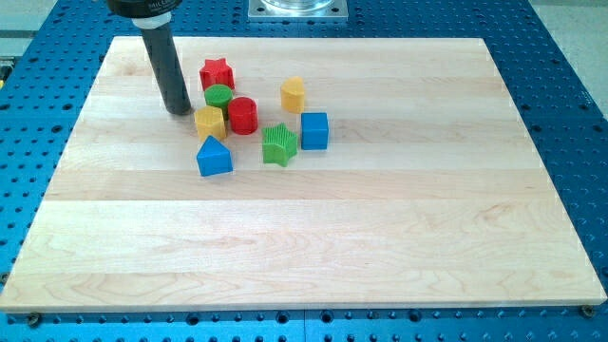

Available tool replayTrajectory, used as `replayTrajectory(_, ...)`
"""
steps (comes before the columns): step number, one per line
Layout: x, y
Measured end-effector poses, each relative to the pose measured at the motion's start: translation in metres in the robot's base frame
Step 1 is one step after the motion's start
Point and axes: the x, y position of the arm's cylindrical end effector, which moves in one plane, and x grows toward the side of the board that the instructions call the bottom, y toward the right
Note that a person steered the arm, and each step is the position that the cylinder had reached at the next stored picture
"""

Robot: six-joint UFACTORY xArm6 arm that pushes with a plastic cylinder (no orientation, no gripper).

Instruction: Separate the hexagon and the triangle from the other blocks

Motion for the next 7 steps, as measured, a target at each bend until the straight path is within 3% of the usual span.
replayTrajectory(3, 0.027, 0.038)
replayTrajectory(7, 0.105, 0.088)
